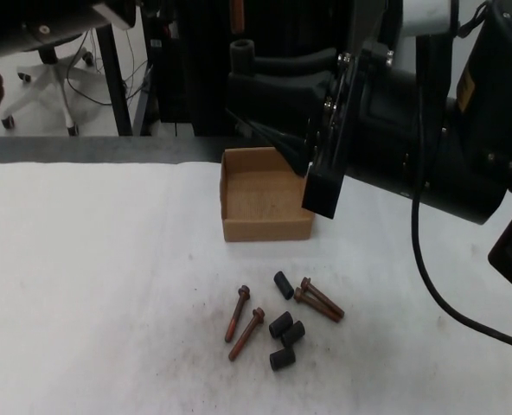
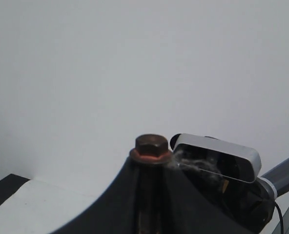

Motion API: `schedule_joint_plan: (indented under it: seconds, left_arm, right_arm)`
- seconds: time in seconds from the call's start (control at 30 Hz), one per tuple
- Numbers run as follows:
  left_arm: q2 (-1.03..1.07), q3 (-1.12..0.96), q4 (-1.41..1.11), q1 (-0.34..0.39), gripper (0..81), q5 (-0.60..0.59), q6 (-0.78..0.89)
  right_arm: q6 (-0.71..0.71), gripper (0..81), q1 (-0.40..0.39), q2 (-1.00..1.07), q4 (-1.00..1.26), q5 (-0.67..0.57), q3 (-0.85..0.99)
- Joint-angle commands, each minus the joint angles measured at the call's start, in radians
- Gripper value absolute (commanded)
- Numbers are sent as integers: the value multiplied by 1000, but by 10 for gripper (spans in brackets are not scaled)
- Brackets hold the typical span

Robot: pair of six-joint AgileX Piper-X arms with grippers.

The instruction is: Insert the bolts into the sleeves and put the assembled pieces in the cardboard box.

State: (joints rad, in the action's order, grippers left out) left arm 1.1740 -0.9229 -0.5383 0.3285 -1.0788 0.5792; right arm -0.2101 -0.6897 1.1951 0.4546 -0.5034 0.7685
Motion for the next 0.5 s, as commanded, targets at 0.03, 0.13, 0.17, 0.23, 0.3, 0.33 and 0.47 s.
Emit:
schedule_joint_plan:
  seconds: [0.03,0.13,0.17,0.23,0.3,0.33,0.47]
  left_arm:
    - [-10,-5,64,3,3,1,-58]
    - [-10,-5,64,3,3,0,-64]
    - [-10,-5,64,3,3,0,-64]
    - [-10,-5,64,3,3,0,-64]
    - [-10,-5,64,3,3,0,-81]
    - [-10,-5,64,3,3,2,-89]
    - [-8,-5,77,3,3,12,-90]
  right_arm:
    - [1,8,2,-1,14,-12,17]
    - [1,8,2,-1,14,-12,17]
    - [1,8,2,-1,14,-12,17]
    - [1,8,2,-1,14,-12,20]
    - [1,8,2,-1,14,-12,21]
    - [1,8,2,-1,17,-20,21]
    - [-9,8,2,-1,30,-30,21]
